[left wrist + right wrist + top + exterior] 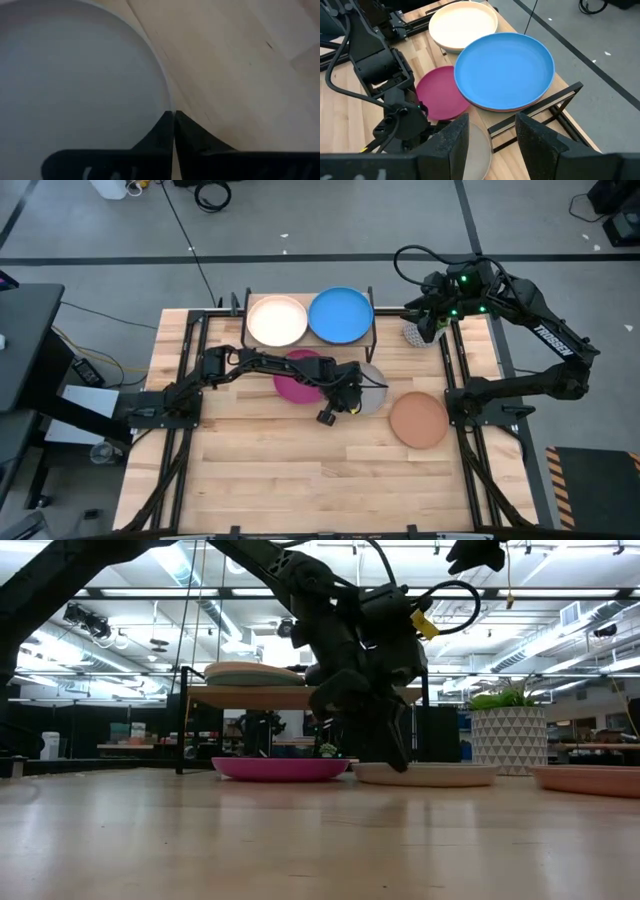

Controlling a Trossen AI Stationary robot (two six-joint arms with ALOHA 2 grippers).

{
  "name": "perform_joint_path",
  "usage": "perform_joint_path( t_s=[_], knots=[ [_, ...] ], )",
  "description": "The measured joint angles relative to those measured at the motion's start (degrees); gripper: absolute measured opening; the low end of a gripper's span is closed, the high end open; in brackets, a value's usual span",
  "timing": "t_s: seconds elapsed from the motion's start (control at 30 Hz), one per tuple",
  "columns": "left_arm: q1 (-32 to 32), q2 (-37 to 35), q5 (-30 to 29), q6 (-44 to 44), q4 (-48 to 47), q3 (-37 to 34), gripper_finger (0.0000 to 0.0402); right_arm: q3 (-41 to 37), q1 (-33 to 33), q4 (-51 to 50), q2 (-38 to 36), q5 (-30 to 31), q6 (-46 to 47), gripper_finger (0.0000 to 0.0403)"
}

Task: Place and stack plates onto a shelf
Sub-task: Stack the gray plate on the light orange plate on the shelf

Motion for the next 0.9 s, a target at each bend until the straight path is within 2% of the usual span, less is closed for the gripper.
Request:
perform_joint_path(
  t_s=[0.13, 0.23, 0.43, 0.7, 0.87, 0.9],
  knots=[
    [-0.07, -0.27, 0.98, 0.03, -1.2, 1.02, 0.0009, 0.0, 0.0, 0.0, 0.0, 0.0, -0.03, 0.0167],
    [0.03, -0.56, 4.04, -4.32, -2.87, 3.59, 0.0008, 0.0, 0.0, 0.0, 0.0, -0.02, 0.0, 0.0167],
    [1.33, -0.98, 16.5, -13.13, -11.16, 12.64, 0.0006, 0.0, 0.0, 0.0, 0.0, -0.02, -0.05, 0.0168],
    [2.9, -1.0, 30.34, -20.53, -21.09, 26.91, 0.0006, 0.0, 0.0, 0.3, 0.0, 0.0, -1.18, 0.0168],
    [4.26, -1.04, 31.28, -21.81, -34.34, 37.94, 0.0005, 0.0, -0.01, 2.3, -0.48, 2.43, -2.61, 0.0167],
    [4.48, -1.93, 31.56, -22.33, -34.87, 38.03, 0.0005, 0.0, -0.03, 3.02, -0.72, 3.05, -2.83, 0.0167]
  ],
)
